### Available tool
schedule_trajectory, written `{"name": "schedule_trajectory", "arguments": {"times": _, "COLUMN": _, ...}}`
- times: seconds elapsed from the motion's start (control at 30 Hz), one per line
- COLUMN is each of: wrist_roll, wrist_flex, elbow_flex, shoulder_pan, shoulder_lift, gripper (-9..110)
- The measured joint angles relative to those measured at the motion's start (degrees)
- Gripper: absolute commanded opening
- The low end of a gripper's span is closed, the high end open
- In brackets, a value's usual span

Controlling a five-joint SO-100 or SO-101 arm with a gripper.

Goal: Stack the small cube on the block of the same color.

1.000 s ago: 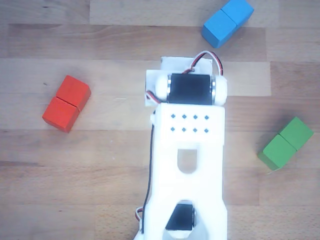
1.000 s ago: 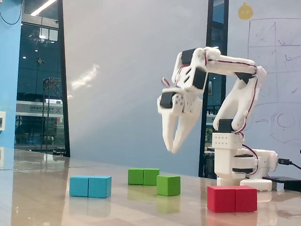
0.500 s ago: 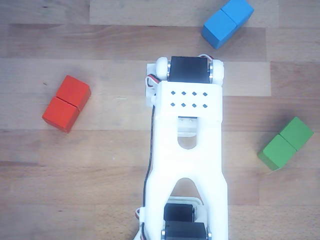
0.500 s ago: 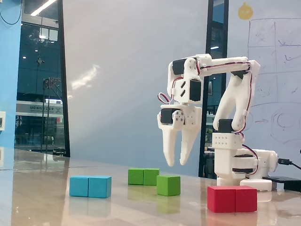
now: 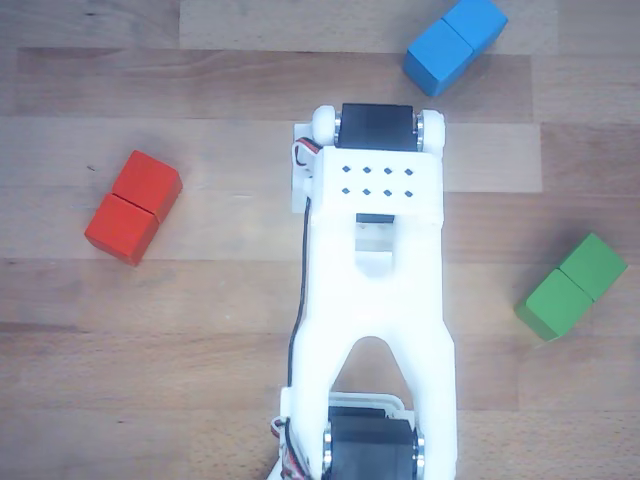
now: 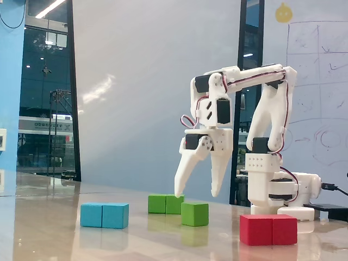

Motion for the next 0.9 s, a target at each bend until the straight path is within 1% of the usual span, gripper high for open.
{"name": "schedule_trajectory", "arguments": {"times": 0.6, "wrist_roll": 0.0, "wrist_flex": -0.09, "elbow_flex": -0.97, "shoulder_pan": 0.0, "shoulder_lift": -8.44, "gripper": 36}}
{"name": "schedule_trajectory", "arguments": {"times": 0.9, "wrist_roll": 0.0, "wrist_flex": -6.42, "elbow_flex": -0.97, "shoulder_pan": 4.04, "shoulder_lift": -12.13, "gripper": 36}}
